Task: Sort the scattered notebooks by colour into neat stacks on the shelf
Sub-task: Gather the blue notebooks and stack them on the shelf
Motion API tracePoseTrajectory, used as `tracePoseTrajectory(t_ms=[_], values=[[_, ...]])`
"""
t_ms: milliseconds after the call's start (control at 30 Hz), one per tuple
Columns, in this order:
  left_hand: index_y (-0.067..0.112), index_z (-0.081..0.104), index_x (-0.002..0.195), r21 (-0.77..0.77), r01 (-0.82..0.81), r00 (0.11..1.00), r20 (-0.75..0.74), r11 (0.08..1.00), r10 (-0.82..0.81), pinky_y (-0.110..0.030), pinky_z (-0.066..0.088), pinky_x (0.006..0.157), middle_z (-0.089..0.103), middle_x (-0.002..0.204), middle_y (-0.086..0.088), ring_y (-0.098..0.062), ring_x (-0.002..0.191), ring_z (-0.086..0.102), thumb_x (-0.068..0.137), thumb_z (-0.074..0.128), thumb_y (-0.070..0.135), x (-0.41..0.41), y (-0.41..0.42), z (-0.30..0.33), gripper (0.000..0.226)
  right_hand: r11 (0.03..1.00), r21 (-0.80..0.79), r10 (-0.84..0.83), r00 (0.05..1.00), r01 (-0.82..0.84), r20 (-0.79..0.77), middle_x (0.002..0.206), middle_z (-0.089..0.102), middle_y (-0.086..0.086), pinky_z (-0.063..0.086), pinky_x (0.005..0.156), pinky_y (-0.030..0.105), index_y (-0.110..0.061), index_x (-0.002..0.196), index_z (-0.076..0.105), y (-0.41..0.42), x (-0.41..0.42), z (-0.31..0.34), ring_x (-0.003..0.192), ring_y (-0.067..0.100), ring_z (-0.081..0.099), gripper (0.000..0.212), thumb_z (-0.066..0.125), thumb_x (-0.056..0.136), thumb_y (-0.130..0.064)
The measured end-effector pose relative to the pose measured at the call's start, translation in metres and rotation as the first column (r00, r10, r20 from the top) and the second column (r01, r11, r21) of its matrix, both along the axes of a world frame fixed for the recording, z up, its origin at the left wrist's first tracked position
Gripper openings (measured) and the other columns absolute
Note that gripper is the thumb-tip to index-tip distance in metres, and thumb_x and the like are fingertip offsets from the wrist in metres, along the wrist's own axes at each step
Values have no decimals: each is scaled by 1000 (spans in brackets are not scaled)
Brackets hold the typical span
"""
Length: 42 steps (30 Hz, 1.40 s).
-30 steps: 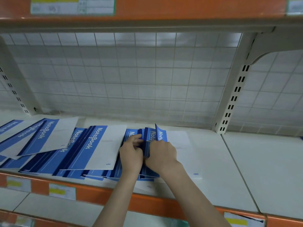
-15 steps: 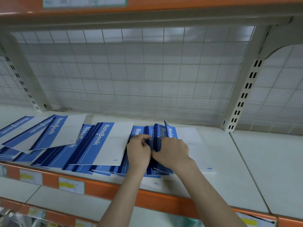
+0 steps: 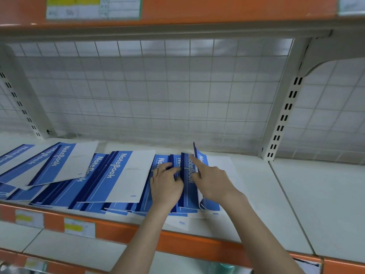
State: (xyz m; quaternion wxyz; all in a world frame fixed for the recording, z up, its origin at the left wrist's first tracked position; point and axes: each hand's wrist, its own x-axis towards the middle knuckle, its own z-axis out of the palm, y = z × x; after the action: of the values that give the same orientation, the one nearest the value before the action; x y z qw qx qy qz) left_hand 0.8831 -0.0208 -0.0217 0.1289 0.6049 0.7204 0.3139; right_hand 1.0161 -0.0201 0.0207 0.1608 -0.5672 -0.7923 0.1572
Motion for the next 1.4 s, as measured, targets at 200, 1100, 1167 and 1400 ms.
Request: tracePoseTrajectory(t_ms=[200,1100,1167,1400], values=[[15,66,119,61,-28,989,149,998,18,-32,31,108,50,134,0,-17,128,39,84,43,-8,-3,-2,2,48,998,-2,-61,978,62,202,112,62,6,41,69,29,-21,124,49,-6,-27,1,103,28,57,36,46,90,-31],[38,57,115,-66,188,872,470,980,-135,-45,27,114,57,134,-2,-16,130,45,96,41,50,-3,-3,13,27,973,-203,58,968,-109,-243,76,54,-1,36,56,21,-17,151,-8,-19,-18,23,67,14,51,70,36,97,-22],[39,60,109,-74,246,763,630,966,-146,-46,31,112,59,132,-5,-23,129,47,82,55,45,-7,-3,15,28,963,-234,72,968,-130,-242,89,59,1,38,67,23,-19,152,-3,-21,-16,19,82,18,54,70,38,96,-26],[18,71,95,-44,265,712,683,963,-165,-29,53,74,73,91,-3,-19,85,69,88,60,9,-10,-4,19,16,948,-307,-77,873,-86,-482,137,46,3,39,88,24,-20,144,29,-21,12,13,112,18,49,53,46,95,-24]])
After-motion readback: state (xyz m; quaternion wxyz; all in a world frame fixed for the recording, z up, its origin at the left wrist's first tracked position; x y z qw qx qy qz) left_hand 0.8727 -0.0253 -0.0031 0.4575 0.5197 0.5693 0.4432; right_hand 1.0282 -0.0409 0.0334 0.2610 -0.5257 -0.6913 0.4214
